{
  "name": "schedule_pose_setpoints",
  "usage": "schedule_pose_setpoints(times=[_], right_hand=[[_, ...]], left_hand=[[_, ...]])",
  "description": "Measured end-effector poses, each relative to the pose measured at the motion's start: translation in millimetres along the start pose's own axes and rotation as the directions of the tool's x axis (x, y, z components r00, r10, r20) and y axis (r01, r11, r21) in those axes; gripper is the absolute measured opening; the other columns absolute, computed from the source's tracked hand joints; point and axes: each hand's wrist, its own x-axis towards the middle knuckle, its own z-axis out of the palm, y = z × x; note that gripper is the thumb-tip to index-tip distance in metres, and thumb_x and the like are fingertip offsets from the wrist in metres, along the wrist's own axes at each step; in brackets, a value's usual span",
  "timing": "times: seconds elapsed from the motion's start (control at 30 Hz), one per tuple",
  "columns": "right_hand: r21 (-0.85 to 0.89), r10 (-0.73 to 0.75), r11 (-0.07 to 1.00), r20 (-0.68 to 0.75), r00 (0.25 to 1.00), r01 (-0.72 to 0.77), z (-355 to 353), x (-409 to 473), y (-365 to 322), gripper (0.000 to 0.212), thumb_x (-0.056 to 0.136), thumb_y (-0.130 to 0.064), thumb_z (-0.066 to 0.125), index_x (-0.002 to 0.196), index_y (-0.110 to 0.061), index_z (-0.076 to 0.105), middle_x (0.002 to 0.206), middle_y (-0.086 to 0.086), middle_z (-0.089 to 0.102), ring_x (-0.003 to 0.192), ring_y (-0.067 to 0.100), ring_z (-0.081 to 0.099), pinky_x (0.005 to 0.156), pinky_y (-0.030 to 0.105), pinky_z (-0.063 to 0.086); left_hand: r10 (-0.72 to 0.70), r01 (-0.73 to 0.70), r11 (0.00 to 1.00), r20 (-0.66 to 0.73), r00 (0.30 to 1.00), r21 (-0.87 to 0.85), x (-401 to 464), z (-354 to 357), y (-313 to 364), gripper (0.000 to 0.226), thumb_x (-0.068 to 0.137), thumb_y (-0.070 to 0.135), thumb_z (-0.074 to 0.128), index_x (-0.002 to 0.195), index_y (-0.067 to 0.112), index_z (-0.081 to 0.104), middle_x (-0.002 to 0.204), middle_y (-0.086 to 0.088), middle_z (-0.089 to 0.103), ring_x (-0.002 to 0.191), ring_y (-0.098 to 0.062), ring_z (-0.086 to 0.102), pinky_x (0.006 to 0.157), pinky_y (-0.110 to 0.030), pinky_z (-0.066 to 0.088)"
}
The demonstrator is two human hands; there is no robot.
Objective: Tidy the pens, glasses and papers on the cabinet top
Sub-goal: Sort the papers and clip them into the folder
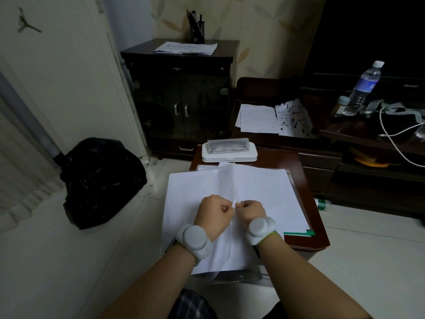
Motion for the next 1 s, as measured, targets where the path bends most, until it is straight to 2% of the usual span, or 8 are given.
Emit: schedule_pose_setpoints(times=[0.13,0.3,0.5,0.63,0.7,0.77,0.87,1.0], right_hand=[[0.022,0.020,1.000,0.014,1.000,-0.021,3.8,-3.3,-3.2,0.043,0.087,-0.023,0.054,0.049,-0.016,0.035,0.051,-0.003,0.036,0.048,0.012,0.032,0.046,0.023,0.025],[0.051,0.075,0.996,0.030,0.997,-0.077,4.7,-6.3,-10.7,0.043,0.084,-0.024,0.057,0.047,-0.015,0.036,0.051,-0.003,0.039,0.056,0.018,0.036,0.048,0.025,0.029],[0.069,0.072,0.995,0.049,0.996,-0.076,1.1,-9.4,-16.2,0.020,0.084,-0.024,0.060,0.078,-0.008,0.071,0.085,0.012,0.069,0.090,0.031,0.064,0.079,0.027,0.049],[0.049,0.066,0.997,0.033,0.997,-0.067,-2.0,-9.9,-22.6,0.036,0.088,-0.027,0.056,0.056,-0.010,0.055,0.064,0.009,0.056,0.074,0.028,0.052,0.058,0.025,0.039],[0.036,0.057,0.998,-0.026,0.998,-0.056,-4.8,-8.5,-20.8,0.042,0.092,-0.029,0.051,0.054,-0.012,0.051,0.061,0.009,0.054,0.075,0.029,0.051,0.062,0.024,0.034],[0.002,0.027,1.000,-0.094,0.995,-0.027,-13.1,-5.2,-15.7,0.031,0.094,-0.029,0.049,0.078,-0.008,0.066,0.084,0.013,0.066,0.092,0.033,0.059,0.071,0.024,0.040],[-0.095,0.007,0.995,-0.203,0.979,-0.027,-32.4,1.2,-2.0,0.030,0.092,-0.027,0.052,0.117,-0.012,0.060,0.125,0.014,0.056,0.120,0.033,0.047,0.094,0.035,0.042],[-0.238,0.061,0.957,-0.393,0.917,-0.166,-51.0,0.0,12.8,0.059,0.081,-0.034,0.068,0.127,-0.006,0.044,0.133,0.018,0.040,0.125,0.034,0.036,0.100,0.039,0.038]], left_hand=[[0.009,-0.009,1.000,-0.009,1.000,-0.013,-0.7,0.2,1.8,0.029,0.069,0.020,0.045,0.051,-0.002,0.046,0.060,-0.029,0.043,0.051,-0.020,0.039,0.052,-0.043,0.048],[0.048,-0.047,0.999,-0.020,0.999,0.013,-0.9,-2.2,2.5,0.024,0.068,0.019,0.046,0.047,0.011,0.040,0.050,-0.014,0.036,0.055,-0.020,0.035,0.055,-0.034,0.038],[0.080,-0.079,0.996,-0.021,0.997,0.031,-0.4,-1.0,2.0,0.032,0.073,0.013,0.051,0.048,0.010,0.031,0.052,-0.008,0.029,0.057,-0.017,0.027,0.055,-0.029,0.028],[0.063,-0.063,0.997,-0.009,0.998,0.037,0.5,-0.2,0.0,0.031,0.076,0.012,0.053,0.051,0.001,0.039,0.054,-0.016,0.033,0.057,-0.017,0.029,0.056,-0.029,0.029],[0.069,-0.068,0.997,-0.005,0.998,0.042,-0.2,0.7,0.9,0.029,0.072,0.018,0.047,0.047,0.003,0.041,0.048,-0.009,0.030,0.055,-0.016,0.028,0.055,-0.030,0.030],[0.084,-0.084,0.995,-0.005,0.996,0.045,-1.2,1.4,3.8,0.029,0.070,0.017,0.046,0.049,0.010,0.027,0.048,-0.003,0.020,0.055,-0.015,0.024,0.052,-0.030,0.031],[0.032,-0.032,0.999,0.013,0.999,0.000,-2.6,2.5,4.9,0.033,0.072,0.007,0.049,0.050,0.007,0.025,0.056,-0.009,0.019,0.052,-0.016,0.032,0.045,-0.036,0.044],[-0.013,0.013,1.000,0.024,1.000,-0.008,-1.5,6.2,3.6,0.030,0.073,0.007,0.049,0.049,0.003,0.031,0.061,-0.020,0.024,0.054,-0.015,0.035,0.048,-0.042,0.049]])
